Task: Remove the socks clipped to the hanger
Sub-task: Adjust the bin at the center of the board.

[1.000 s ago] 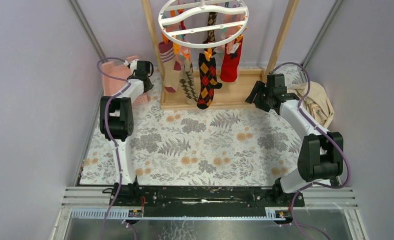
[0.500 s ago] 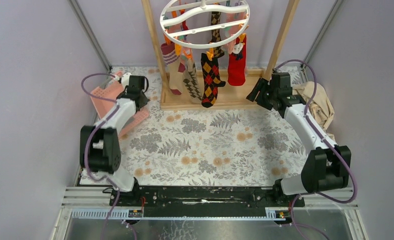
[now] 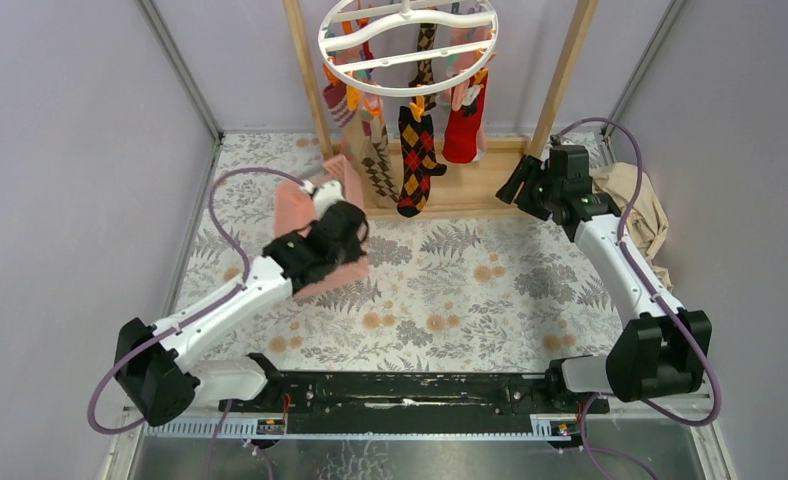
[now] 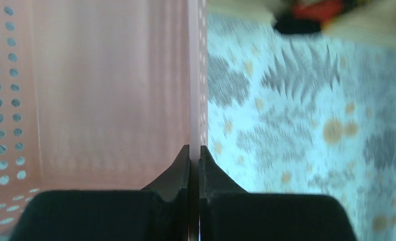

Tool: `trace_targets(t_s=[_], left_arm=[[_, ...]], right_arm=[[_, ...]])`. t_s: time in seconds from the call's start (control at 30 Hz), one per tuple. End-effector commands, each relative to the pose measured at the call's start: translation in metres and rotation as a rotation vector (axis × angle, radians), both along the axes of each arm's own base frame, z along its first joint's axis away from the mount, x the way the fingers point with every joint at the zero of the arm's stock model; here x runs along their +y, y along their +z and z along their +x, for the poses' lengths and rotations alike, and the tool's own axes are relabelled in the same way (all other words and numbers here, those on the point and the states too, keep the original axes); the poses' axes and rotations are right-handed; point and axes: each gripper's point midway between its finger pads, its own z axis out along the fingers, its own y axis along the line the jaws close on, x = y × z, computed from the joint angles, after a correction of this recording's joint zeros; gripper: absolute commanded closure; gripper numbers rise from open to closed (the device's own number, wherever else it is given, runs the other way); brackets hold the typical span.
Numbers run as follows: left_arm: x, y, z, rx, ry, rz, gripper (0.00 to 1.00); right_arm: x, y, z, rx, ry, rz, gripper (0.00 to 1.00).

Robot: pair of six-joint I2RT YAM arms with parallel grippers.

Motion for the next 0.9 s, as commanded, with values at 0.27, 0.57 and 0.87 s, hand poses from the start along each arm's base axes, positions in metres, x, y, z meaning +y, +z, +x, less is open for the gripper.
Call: trace_targets(t_s=[0.27, 0.57, 0.87], left_arm=[[-0.101, -0.053, -0.131, 0.142, -0.331, 0.223, 1.0], [-0.178, -0.077, -0.16, 0.024, -0.643, 0.416, 1.0], [-0.204, -0.075, -0.146, -0.158, -0.855, 0.369, 0.97]], right_arm=[[0.002, 0.015, -0.001, -0.045, 0.016, -0.007, 0.33], [-0.01, 0.005, -0.003, -0.028, -0.018, -0.067, 0.33], [-0.012, -0.01, -0.005, 0.004, -0.016, -0.081, 0.32]])
